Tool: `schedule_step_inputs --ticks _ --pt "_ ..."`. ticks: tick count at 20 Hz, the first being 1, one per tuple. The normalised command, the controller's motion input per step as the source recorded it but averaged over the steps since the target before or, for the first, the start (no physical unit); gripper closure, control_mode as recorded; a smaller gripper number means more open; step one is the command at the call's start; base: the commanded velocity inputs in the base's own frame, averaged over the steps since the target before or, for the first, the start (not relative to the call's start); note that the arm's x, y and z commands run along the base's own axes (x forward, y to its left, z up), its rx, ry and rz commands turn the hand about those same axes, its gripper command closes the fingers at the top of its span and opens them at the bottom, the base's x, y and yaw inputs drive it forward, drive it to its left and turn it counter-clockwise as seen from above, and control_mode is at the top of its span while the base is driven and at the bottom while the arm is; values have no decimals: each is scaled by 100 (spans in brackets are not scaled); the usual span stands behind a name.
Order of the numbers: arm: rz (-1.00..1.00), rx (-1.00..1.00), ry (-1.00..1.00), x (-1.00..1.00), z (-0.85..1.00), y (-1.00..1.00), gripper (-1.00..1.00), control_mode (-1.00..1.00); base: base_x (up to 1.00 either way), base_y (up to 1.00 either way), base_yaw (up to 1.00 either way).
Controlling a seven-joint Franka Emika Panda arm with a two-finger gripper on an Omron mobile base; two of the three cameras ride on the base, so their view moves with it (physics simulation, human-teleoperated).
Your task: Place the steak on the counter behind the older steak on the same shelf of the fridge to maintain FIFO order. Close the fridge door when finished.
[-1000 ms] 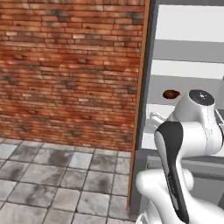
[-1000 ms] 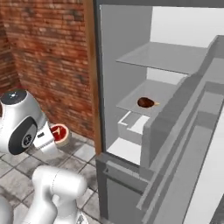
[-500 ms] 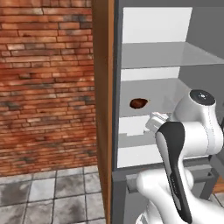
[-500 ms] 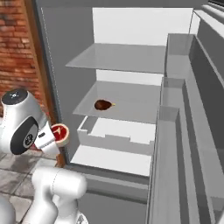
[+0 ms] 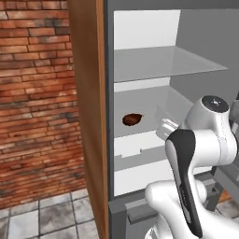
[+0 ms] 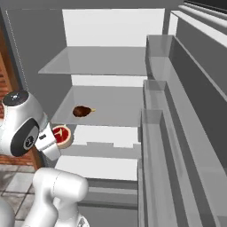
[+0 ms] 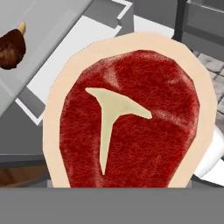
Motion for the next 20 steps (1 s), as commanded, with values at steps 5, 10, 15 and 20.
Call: schedule_step_inputs --ticks 5,10,15,20 --pt "0 0 0 0 0 0 100 100 61 -34 2" --pt "9 4 -2 40 0 -19 100 -100 40 -28 8" --pt "25 6 -8 100 0 -26 100 -100 0 0 0" --pt "8 0 -10 91 0 -5 100 -100 0 0 0"
